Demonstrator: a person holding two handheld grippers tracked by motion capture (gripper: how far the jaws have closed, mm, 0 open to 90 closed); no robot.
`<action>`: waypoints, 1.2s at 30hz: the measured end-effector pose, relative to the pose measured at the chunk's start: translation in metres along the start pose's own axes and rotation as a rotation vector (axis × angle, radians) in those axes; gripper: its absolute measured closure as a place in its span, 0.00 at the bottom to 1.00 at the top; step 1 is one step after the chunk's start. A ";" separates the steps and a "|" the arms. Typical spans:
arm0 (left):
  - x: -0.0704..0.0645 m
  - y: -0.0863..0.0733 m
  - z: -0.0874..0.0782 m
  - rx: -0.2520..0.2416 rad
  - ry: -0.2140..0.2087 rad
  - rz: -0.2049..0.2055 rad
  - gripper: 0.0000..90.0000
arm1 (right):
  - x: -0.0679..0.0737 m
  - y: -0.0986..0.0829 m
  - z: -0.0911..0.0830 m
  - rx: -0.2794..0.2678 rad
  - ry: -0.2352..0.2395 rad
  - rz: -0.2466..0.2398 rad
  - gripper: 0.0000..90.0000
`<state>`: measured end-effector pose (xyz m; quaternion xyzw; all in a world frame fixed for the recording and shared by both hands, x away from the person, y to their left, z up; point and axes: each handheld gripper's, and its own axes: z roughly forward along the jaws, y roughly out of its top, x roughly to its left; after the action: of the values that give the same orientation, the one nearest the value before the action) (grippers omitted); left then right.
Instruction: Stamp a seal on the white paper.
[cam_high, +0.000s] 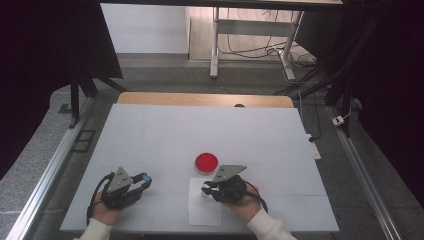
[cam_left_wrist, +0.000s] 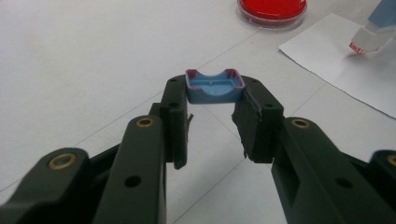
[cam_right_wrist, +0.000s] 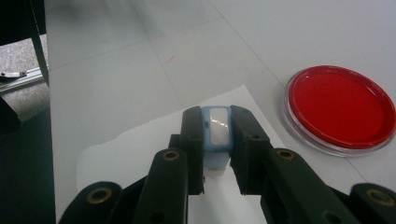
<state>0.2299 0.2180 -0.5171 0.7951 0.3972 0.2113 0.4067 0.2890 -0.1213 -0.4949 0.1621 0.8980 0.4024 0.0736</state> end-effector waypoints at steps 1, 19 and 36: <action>0.000 0.000 0.000 0.000 0.000 0.000 0.72 | 0.000 0.000 0.000 0.000 0.000 0.000 0.84; 0.000 0.000 0.000 0.001 -0.002 0.000 0.72 | 0.001 -0.002 0.006 0.022 0.000 -0.011 0.84; 0.000 0.000 0.000 0.001 -0.001 0.000 0.72 | 0.002 -0.003 0.008 0.023 -0.003 -0.024 0.84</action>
<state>0.2298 0.2179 -0.5172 0.7955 0.3971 0.2108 0.4063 0.2886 -0.1170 -0.5022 0.1527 0.9044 0.3908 0.0780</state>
